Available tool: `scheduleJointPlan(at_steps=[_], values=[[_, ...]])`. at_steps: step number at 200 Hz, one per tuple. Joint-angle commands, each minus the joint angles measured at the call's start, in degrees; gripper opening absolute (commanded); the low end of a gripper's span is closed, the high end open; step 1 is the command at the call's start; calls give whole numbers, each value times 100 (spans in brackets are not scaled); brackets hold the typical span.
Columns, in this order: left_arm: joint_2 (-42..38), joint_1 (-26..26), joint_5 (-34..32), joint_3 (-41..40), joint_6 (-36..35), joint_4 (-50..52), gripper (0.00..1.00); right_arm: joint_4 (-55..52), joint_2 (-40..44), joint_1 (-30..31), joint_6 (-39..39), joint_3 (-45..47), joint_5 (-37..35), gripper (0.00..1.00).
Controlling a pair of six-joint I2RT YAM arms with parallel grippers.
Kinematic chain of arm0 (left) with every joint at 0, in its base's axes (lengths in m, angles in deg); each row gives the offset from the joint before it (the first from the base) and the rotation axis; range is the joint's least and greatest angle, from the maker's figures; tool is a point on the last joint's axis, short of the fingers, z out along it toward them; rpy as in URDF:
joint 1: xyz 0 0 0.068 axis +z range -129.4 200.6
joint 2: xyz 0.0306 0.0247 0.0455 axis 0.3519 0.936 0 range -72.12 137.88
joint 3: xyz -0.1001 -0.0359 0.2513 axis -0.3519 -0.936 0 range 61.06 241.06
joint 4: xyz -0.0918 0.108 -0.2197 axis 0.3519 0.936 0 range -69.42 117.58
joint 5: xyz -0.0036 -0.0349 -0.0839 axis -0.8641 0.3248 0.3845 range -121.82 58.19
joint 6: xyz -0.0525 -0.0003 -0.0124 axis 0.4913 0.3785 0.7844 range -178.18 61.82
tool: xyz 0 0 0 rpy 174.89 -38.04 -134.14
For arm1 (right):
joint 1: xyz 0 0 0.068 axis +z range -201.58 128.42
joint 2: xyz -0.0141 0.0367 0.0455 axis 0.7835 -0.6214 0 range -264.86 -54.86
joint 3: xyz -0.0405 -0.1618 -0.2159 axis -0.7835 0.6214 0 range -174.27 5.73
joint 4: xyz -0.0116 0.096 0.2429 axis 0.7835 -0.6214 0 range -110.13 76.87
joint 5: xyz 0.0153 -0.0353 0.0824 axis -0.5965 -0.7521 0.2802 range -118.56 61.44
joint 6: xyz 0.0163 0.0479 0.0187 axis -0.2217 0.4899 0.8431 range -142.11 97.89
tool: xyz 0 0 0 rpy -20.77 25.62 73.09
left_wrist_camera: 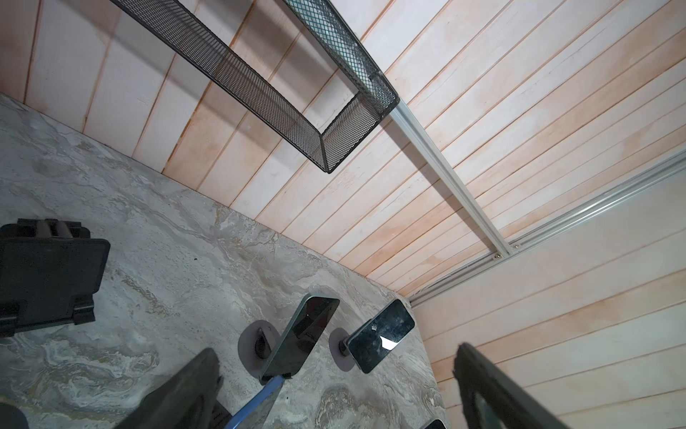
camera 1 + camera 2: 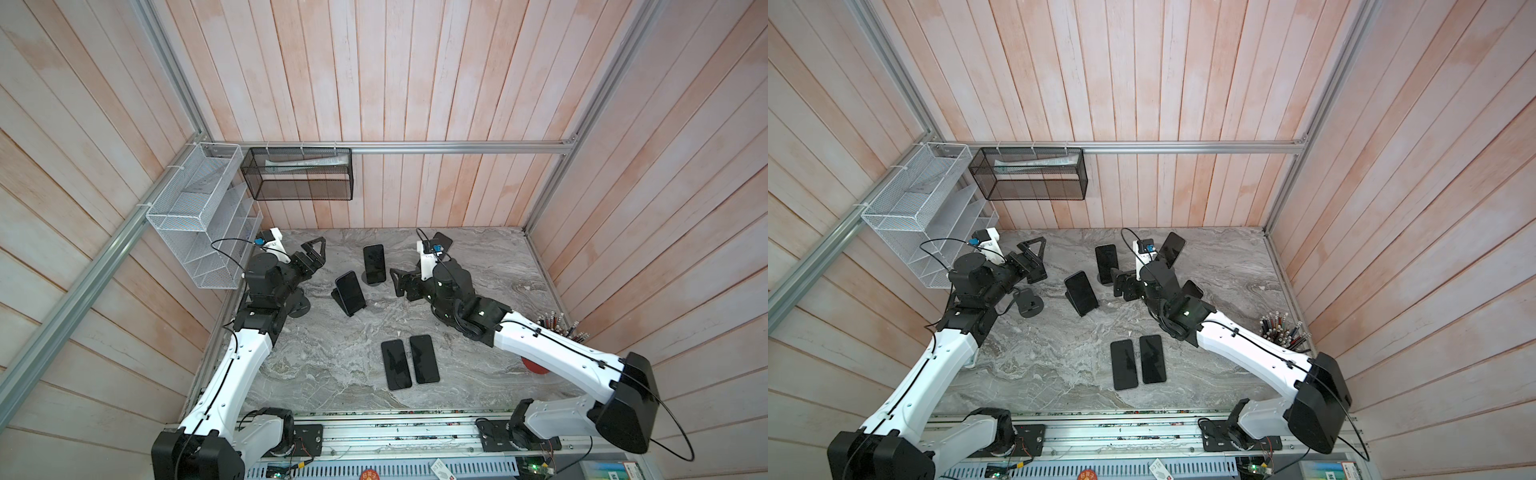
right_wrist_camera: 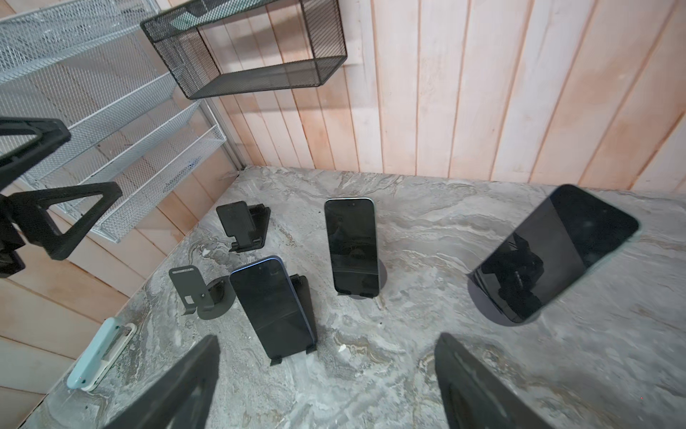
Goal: Remove the phone from the phone stand
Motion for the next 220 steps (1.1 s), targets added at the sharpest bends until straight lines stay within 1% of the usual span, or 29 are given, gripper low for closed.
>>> scheduleJointPlan(at_steps=[1,49,71,91,110,130,173,220], values=[[59,119,-77,-39,102,-53,100,145,-569,104,-301,-529,201,94],[148,190,160,-71,237,-155,100,-411,-1935,313,-477,-1808,218,96],[118,217,62,-77,199,-117,100,-675,-2442,357,-628,-2286,418,98],[148,235,102,-83,212,-140,100,-845,-2807,355,-753,-2631,628,98],[183,240,130,-93,239,-155,100,-1014,-3087,358,-870,-2944,833,98],[188,255,159,-88,247,-150,100,-1081,-3308,359,-923,-3196,872,98],[166,294,170,-88,239,-157,100,-1206,-3690,357,-921,-3589,748,98],[179,357,249,-93,291,-197,100,-1505,-4110,358,-960,-4106,805,98]])
